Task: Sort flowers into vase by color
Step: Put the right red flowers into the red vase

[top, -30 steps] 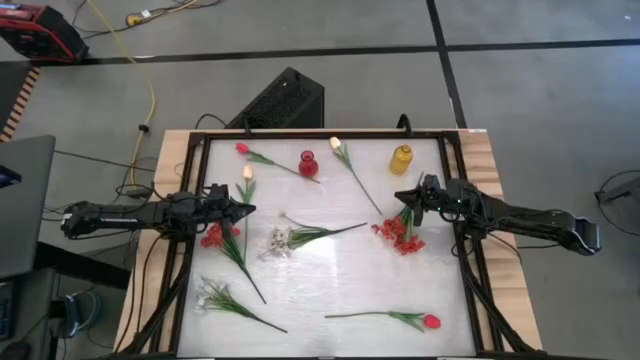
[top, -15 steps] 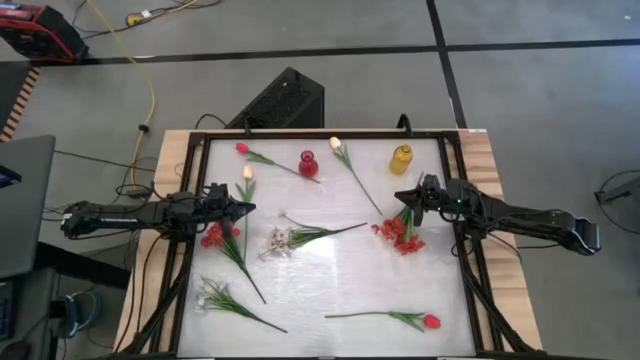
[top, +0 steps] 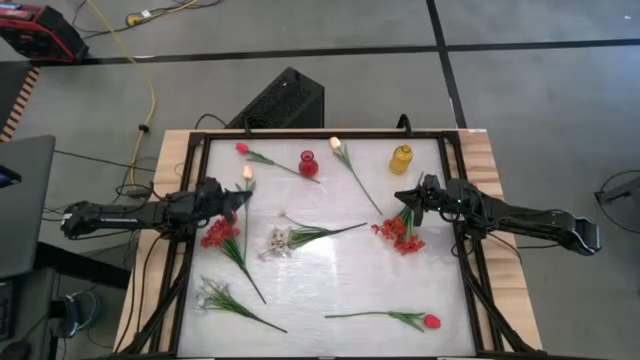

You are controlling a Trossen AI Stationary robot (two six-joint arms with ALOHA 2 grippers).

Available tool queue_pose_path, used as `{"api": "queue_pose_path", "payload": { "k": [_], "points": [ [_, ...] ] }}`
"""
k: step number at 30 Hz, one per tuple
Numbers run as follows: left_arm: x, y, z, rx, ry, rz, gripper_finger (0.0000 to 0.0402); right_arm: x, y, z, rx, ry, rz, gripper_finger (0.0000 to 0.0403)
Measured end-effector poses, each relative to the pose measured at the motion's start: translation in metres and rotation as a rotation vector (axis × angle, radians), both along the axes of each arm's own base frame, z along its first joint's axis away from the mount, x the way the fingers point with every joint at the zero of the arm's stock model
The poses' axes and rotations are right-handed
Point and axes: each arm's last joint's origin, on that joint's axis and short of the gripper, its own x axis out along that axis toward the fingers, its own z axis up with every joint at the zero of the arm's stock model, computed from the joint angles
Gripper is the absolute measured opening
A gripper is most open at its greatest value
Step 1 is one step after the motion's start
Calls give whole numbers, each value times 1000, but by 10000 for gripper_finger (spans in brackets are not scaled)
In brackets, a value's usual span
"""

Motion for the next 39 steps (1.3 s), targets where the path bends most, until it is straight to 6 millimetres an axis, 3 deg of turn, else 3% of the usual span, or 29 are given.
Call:
{"api": "queue_pose_path", "payload": {
  "k": [4,8,14,17,21,26,34,39],
  "points": [
    [0,0,10,-40,-129,18,0,1,0,3,-11,-28,-1,49],
    [2,1,30,66,-164,18,0,2,-1,11,-8,-103,-6,49],
    [13,2,72,243,-112,45,0,5,1,54,-26,-336,83,49],
    [25,2,93,330,-50,45,0,6,3,75,-129,-310,191,49],
    [46,4,107,481,95,46,0,8,3,97,-197,-91,244,50],
    [72,5,111,585,236,25,0,10,3,118,-342,277,423,59],
    [97,5,88,562,348,-78,7,29,-1,111,-496,646,664,116],
    [100,4,85,524,336,-135,55,39,-3,91,-570,1003,827,176]
  ]
}}
